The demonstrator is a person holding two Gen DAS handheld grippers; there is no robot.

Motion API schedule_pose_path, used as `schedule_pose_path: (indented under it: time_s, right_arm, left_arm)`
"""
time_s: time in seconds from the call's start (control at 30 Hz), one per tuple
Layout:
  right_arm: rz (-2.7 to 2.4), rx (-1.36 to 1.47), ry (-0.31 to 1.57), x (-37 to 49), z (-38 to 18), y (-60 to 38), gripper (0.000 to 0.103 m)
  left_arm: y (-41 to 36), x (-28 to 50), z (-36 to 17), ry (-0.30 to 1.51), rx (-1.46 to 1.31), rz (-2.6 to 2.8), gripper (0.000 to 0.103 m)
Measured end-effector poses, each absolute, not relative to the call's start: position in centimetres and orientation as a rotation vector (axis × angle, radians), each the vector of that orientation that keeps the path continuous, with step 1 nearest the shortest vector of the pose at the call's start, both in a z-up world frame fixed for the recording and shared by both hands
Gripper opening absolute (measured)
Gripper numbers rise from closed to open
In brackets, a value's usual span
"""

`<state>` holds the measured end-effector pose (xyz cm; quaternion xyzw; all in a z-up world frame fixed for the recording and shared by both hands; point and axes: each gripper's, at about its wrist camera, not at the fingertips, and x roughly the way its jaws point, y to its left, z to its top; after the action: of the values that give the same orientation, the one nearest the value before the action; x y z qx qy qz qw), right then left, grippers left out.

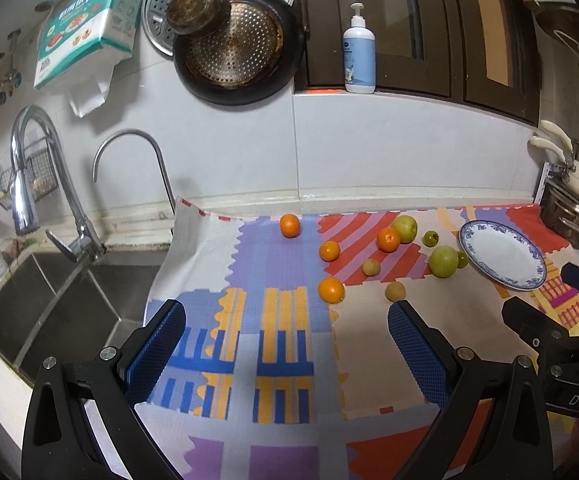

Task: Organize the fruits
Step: 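Grasp the large orange with the left gripper while the right grasps a brown kiwi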

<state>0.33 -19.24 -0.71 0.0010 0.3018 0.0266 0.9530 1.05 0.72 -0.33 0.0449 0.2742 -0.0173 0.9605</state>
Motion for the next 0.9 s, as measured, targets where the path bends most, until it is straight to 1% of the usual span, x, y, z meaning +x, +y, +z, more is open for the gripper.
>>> schedule_pose_path:
  time_s: [0.53, 0.63, 0.73, 0.9]
  right_arm:
    - [0.109, -0.080, 0.618, 5.9, -2.3, -17.6, 0.102]
    - [0.109, -0.090, 0.630, 7.3, -3.1, -17.5, 0.100]
    - [0.118, -0.090, 0.660, 9.0, -4.3, -17.5, 0.096]
    - [0.148, -0.090, 0.713, 11.7, -6.6, -17.4, 0.086]
  left_arm:
    - [0.4, 6.3, -2.3, 0.502, 0.228, -0.140, 0.103]
    - [-0.1, 7.8, -3.2, 0.507, 0.262, -0.172, 0.099]
    - [-0.5, 9.5, -4.2, 0.531, 0.279, -0.213, 0.095]
    - [-1.0, 12.1, -6.3, 0.592, 0.289, -0.268, 0.083]
